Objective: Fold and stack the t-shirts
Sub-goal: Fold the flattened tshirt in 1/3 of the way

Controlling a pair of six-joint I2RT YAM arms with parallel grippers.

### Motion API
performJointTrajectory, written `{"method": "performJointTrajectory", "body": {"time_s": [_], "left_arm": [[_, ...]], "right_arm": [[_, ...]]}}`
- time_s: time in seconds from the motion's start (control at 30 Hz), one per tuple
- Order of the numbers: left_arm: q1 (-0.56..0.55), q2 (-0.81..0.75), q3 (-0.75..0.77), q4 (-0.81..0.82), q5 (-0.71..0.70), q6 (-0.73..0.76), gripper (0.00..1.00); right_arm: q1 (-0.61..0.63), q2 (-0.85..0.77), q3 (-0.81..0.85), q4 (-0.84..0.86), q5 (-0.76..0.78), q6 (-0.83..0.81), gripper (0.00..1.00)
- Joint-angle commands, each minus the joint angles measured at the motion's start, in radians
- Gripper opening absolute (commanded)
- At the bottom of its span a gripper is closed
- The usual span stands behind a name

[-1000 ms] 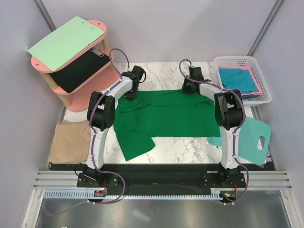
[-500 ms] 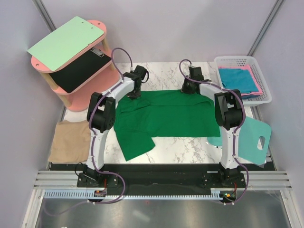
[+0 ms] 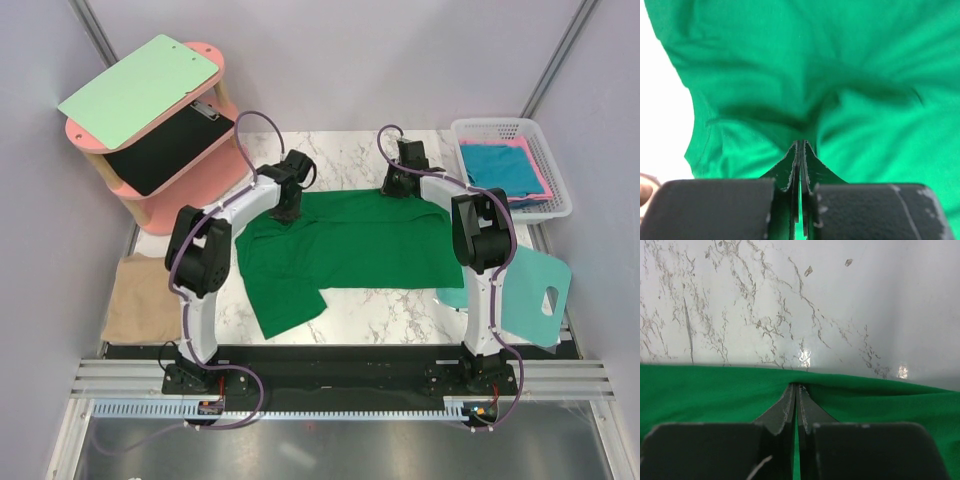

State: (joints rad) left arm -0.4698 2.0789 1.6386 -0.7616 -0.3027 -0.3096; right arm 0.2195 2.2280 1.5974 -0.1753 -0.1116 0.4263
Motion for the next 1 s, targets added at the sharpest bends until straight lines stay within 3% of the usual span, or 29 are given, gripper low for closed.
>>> {"method": "performJointTrajectory", "body": {"time_s": [0.0,0.23,0.4,0.57,0.7,0.73,0.77,0.87,0.97], "left_arm": [[-0.004,-0.128,-0.083,0.025,0.068,-0.026,0.02],[-0.038,-0.138,-0.213,0.047,0.145,-0.049,0.02],[-0.053,-0.221,-0.283,0.097,0.11,-0.077,0.02],[-0.047,-0.273,-0.188,0.093,0.082,-0.049,0.02],[-0.029,-0.229,-0.073,0.071,0.073,-0.033,0.03],[-0.024,-0.198,-0.051,0.061,0.074,-0.029,0.1],[-0.02,-0.181,-0.01,0.059,0.076,-0.025,0.34],[0.006,-0.119,0.064,0.05,0.105,-0.02,0.63],[0.031,-0.065,0.118,0.045,0.129,-0.019,0.72]], "right_arm": [[-0.016,0.041,-0.037,-0.122,0.049,-0.015,0.08],[-0.019,0.041,-0.036,-0.121,0.052,-0.015,0.08],[-0.019,0.038,-0.04,-0.122,0.047,-0.015,0.08],[-0.02,0.036,-0.042,-0.122,0.047,-0.015,0.08],[-0.019,0.038,-0.039,-0.121,0.047,-0.017,0.08],[-0.019,0.039,-0.039,-0.121,0.047,-0.017,0.08],[-0.017,0.038,-0.039,-0.121,0.047,-0.015,0.08],[-0.017,0.038,-0.039,-0.121,0.046,-0.017,0.08],[-0.019,0.038,-0.039,-0.121,0.044,-0.018,0.08]]}}
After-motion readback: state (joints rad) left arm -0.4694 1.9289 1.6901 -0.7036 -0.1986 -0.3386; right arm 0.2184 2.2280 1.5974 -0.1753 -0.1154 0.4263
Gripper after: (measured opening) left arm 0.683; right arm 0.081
